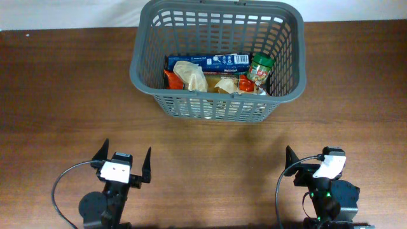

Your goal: Pack container

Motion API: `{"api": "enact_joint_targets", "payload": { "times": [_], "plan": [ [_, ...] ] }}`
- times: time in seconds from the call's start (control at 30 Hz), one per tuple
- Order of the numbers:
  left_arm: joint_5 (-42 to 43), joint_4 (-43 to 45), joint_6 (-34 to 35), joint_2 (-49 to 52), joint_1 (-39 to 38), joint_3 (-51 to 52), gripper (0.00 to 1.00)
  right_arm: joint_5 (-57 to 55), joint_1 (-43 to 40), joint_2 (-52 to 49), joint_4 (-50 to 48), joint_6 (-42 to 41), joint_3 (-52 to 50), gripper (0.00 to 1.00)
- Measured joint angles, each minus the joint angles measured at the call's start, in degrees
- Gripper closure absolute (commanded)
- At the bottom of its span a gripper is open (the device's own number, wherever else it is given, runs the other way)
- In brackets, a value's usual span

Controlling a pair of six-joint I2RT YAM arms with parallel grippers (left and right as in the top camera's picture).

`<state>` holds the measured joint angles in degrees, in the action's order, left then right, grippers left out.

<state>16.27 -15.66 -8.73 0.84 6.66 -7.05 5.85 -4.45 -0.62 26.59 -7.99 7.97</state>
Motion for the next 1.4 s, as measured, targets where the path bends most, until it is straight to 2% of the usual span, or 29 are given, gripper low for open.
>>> {"api": "enact_joint_targets", "payload": {
  "times": [0.13,1.4],
  "plan": [
    [0.07,-5.16,0.02,-0.02,0.00,0.15,0.01,0.00,0.00,0.00,0.00,0.00,0.00,0.01],
    [0.07,-5.38,0.02,-0.04,0.00,0.15,0.01,0.00,0.00,0.00,0.00,-0.33,0.00,0.01]
  ]
}}
